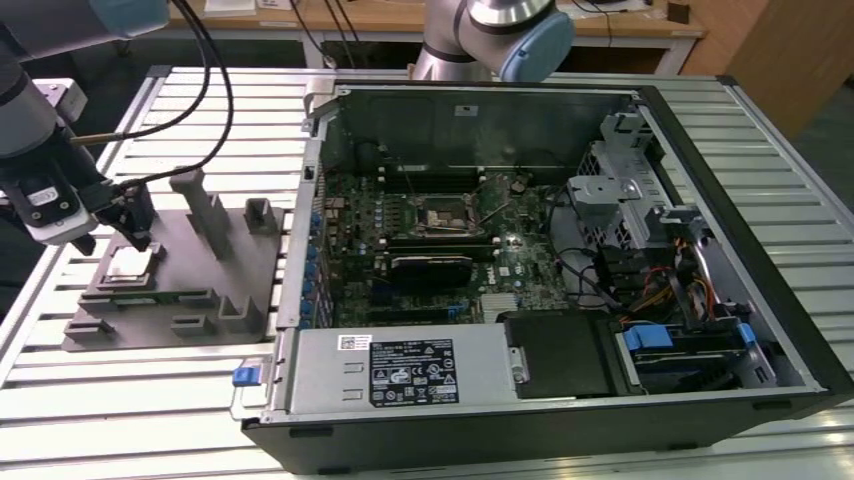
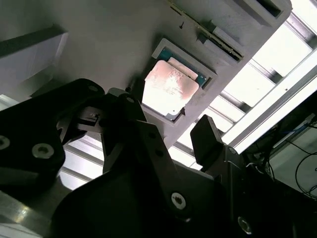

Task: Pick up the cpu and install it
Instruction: 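Pick up the cpu and move it towards the insertion slot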

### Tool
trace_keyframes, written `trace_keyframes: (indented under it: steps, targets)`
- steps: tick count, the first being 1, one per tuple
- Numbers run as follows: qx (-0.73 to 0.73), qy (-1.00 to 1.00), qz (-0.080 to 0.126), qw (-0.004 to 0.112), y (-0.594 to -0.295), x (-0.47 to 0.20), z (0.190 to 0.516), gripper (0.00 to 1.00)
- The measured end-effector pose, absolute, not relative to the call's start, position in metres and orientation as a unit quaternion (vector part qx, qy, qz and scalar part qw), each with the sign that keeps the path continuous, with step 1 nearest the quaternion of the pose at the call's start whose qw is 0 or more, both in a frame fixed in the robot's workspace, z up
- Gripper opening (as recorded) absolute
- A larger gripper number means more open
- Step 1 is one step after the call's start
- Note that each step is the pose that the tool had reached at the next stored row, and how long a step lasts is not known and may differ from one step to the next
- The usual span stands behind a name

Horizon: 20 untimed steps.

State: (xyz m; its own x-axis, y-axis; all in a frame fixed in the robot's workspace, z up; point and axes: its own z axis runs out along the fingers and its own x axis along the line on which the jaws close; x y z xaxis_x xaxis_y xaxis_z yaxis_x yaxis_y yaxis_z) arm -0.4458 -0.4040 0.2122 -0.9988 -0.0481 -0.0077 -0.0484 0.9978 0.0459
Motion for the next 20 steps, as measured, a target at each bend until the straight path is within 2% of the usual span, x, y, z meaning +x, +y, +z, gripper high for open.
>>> trace_keyframes:
  steps: [20]
  targets:
    - [-0.019,1.0,0.023,0.003,-0.406,-0.444,0.193,0.65]
